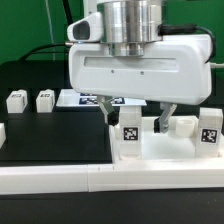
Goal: Assemble square table
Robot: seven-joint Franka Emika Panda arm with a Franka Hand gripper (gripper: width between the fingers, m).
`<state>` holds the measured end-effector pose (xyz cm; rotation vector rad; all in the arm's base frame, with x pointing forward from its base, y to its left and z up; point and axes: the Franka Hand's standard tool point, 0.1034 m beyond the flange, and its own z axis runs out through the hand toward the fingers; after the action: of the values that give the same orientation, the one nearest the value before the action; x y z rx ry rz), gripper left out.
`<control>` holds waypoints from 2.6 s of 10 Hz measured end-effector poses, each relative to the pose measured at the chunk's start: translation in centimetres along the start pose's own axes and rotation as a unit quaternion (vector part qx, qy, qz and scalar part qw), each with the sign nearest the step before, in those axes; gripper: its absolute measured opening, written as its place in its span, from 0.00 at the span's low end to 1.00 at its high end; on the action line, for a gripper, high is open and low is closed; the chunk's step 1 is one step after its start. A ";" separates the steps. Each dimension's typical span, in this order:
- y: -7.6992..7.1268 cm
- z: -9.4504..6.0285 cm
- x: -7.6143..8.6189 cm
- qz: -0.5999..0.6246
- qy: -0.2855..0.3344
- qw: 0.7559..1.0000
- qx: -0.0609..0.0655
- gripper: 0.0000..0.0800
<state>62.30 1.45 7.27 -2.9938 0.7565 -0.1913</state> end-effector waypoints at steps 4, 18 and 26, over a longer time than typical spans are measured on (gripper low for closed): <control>0.7 -0.1 0.4 -0.104 0.002 0.995 -0.003 0.66; 0.9 0.2 0.1 0.584 -0.036 0.810 0.040 0.36; 0.3 0.3 -0.1 0.269 -0.018 0.962 0.033 0.81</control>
Offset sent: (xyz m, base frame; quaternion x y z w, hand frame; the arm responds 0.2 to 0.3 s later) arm 0.0000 0.0000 0.0000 0.0000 0.0000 0.0000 1.0000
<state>62.14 1.25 6.99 -2.5952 1.4796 -0.1296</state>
